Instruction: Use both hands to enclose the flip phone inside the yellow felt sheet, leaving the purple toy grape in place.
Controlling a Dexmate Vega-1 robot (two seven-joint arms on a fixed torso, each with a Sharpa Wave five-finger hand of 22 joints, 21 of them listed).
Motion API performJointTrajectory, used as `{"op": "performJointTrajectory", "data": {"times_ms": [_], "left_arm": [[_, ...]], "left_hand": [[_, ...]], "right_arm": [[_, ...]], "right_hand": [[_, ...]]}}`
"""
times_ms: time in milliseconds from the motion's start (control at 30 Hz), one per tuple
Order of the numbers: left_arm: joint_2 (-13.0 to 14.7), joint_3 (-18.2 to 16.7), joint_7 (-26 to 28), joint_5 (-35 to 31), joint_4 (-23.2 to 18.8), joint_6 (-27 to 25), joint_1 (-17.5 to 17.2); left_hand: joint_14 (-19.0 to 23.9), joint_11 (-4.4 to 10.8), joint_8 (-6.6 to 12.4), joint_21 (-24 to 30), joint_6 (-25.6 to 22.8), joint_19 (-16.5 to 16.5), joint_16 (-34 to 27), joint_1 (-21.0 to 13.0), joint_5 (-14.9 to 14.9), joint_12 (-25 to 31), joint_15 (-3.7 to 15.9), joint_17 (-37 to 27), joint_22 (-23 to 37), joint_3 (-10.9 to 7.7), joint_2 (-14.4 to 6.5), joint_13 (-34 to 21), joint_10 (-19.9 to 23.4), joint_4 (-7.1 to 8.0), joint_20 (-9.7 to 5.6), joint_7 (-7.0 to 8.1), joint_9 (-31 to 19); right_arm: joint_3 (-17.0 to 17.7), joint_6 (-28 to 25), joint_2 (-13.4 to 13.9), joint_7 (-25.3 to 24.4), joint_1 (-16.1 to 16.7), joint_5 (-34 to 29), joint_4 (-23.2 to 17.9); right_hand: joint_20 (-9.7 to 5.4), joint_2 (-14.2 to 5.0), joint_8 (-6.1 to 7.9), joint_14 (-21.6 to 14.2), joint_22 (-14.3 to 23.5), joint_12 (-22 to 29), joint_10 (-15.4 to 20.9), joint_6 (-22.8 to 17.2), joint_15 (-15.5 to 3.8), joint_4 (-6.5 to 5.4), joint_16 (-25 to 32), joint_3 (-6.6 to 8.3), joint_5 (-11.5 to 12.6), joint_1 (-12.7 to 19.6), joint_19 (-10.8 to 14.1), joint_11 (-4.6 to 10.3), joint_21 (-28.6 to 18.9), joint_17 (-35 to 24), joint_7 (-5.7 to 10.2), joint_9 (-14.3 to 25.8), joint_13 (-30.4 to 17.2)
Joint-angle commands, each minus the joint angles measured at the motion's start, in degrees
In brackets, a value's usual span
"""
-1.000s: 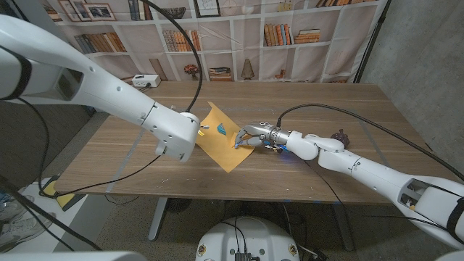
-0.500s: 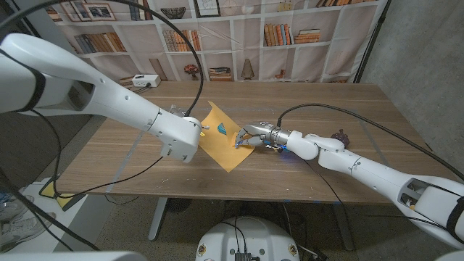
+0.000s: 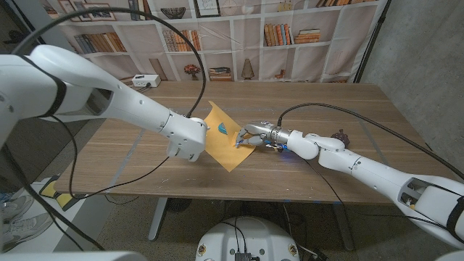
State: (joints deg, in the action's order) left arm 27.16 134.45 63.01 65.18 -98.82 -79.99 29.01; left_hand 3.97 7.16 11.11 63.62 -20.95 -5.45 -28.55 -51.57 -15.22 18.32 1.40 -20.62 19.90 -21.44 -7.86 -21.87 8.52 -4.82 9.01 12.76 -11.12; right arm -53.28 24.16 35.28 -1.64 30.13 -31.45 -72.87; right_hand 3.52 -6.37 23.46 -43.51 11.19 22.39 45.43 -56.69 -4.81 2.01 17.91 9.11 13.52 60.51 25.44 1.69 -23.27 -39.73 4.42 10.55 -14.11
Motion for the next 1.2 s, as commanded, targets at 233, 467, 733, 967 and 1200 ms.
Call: {"op": "performJointTrajectory", "data": {"times_ms": [233,467,733,967,1200], "left_arm": [[5.84,-7.36,-12.92,-13.27,-5.74,0.01,-0.55],[11.18,-11.77,-18.75,-16.01,-14.19,0.01,1.99],[3.32,-5.34,-26.03,-11.72,-9.69,0.01,6.7],[1.34,-4.35,-34.34,-18.3,-6.55,0.01,5.06],[6.61,-9.6,-36.45,-30.33,-7.23,1.28,-1.15]], "left_hand": [[-0.39,-0.89,0.12,0.53,8.67,-0.76,2.16,5.35,-2.5,0.5,-1.11,-0.17,-2.21,8.14,11.33,-1.33,-1.63,-0.18,0.76,-0.14,-0.2],[0.11,-0.83,1.22,0.85,5.8,-0.9,2.2,6.32,-3.8,1.03,-0.83,-0.29,-2.24,9.15,11.23,-1.49,-0.98,0.63,0.58,-0.15,-0.44],[-0.01,-1.46,1.21,0.89,4.88,-0.92,2.78,3.68,-5.6,0.99,-1.34,-0.17,-2.77,10.14,13.42,-1.66,-1.77,-1.1,1.15,-0.06,-0.4],[-0.59,-1.33,0.75,0.81,5.43,-1.01,3.31,2.1,-6.7,0.93,-1.62,-0.15,-3.29,10.63,14.15,-1.79,-2.37,-1.87,1.25,-0.09,-0.32],[-0.08,-0.84,0.58,0.96,5.54,-0.78,3.22,2.09,-7.36,1.1,-1.03,-0.27,-3.55,10.94,13.67,-1.89,-2.31,-1.54,1.21,-0.11,-0.31]], "right_arm": [[-0.08,-0.8,-0.1,-0.7,-0.08,-0.62,-0.03],[-0.33,-0.74,-0.47,-1.57,-0.48,-1.2,0.45],[-0.37,-0.1,-0.72,-2.18,-0.82,-0.85,1.17],[-0.22,-0.37,-0.32,-2.04,-0.62,-0.67,0.68],[-0.2,-0.04,-0.18,-1.78,-0.72,-0.44,0.84]], "right_hand": [[-0.3,-1.65,-0.2,-0.78,0.16,-0.49,0.63,-1.94,-5.04,0.33,0.38,0.63,-0.24,-2.23,0.11,0.49,-0.16,-0.15,-3.72,0.12,-0.33],[-0.36,-1.72,-0.29,-0.75,0.16,-0.55,0.83,-2.14,-5.11,0.55,0.6,0.84,-0.33,-2.25,0.09,0.64,-0.17,-0.44,-3.62,0.14,-0.42],[-0.45,-1.77,-0.42,-0.77,0.16,-0.66,0.98,-2.25,-5.14,0.66,0.7,1.06,-0.46,-2.45,0.15,0.41,-0.21,-0.55,-3.6,0.16,-0.52],[-0.48,-1.8,-0.49,-0.88,0.16,-0.76,1.09,-2.46,-5.11,0.72,0.79,1.21,-0.56,-2.66,0.16,0.3,-0.23,-0.62,-3.62,0.17,-0.57],[-0.46,-1.69,-0.6,-0.96,0.16,-0.85,1.23,-2.62,-5.14,0.88,0.75,1.42,-0.66,-2.81,0.2,0.47,-0.27,-0.54,-3.67,0.18,-0.66]]}}
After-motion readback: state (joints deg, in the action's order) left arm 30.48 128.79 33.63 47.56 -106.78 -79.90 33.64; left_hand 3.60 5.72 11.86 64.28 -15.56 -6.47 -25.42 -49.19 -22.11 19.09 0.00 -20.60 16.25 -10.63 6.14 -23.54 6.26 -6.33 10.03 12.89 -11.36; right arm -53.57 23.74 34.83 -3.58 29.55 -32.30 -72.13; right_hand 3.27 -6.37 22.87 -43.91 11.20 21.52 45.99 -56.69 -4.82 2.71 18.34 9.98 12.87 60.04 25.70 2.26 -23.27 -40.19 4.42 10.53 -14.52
